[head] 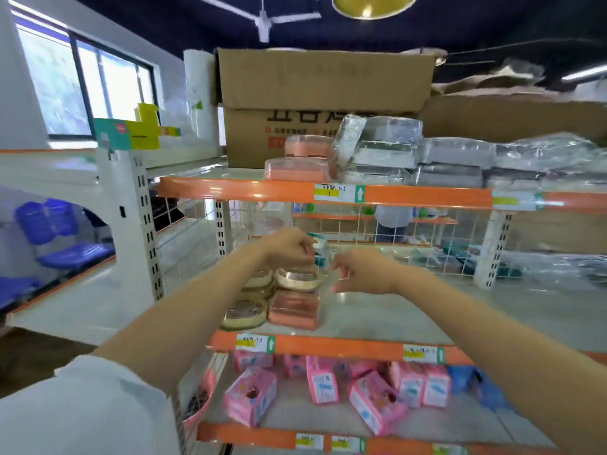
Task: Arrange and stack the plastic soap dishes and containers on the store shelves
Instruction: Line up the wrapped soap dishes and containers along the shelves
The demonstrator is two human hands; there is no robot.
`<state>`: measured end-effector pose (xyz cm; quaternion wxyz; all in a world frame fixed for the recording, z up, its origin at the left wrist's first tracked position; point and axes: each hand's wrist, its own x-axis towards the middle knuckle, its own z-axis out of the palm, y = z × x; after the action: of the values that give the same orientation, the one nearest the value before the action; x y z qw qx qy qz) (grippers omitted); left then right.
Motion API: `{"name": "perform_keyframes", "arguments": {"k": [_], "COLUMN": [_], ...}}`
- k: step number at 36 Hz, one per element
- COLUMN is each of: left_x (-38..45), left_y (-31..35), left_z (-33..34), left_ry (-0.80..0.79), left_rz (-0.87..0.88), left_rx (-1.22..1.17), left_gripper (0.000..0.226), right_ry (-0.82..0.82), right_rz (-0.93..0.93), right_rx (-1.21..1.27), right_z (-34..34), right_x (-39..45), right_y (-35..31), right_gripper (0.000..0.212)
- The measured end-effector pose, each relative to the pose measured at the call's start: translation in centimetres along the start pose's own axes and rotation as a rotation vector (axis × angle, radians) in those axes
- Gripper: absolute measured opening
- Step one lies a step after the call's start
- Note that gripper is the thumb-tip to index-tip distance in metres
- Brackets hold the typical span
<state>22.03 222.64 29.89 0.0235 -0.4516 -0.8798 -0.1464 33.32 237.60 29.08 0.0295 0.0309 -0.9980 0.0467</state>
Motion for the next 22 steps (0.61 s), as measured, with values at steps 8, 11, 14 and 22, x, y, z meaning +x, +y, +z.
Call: {"name": "perform_keyframes", "arguments": {"k": [8,11,14,22], "left_x": [0.2,0.7,1.6,4.7], "left_y": [3.1,3.4,3.1,0.5], "left_z": [-6.2,-8.3,-10.1,-12.4], "left_ry": [0.164,0.233,0.326,0.362], "left_rz": [0.098,0.102,0.094,0.061], "left_rx": [0.011,0.04,0.063,0.1], "left_gripper": [0.022,0.025,0.027,0.028], "right_ry": [0.157,0.195,0.229,0.304], "right_rz": [-0.016,-0.011,0.001,0.048], "right_rx": [-0.108,-0.133,-0.159,-0.24], "right_z": [-7.1,-9.4,-11.4,-14.7], "right_x": [-2.4,-2.1,-1.3,2.7], "right_y": [-0.1,-0.2,0.0,0.9], "right_gripper": [0.045,0.049,0.055,0.039]}}
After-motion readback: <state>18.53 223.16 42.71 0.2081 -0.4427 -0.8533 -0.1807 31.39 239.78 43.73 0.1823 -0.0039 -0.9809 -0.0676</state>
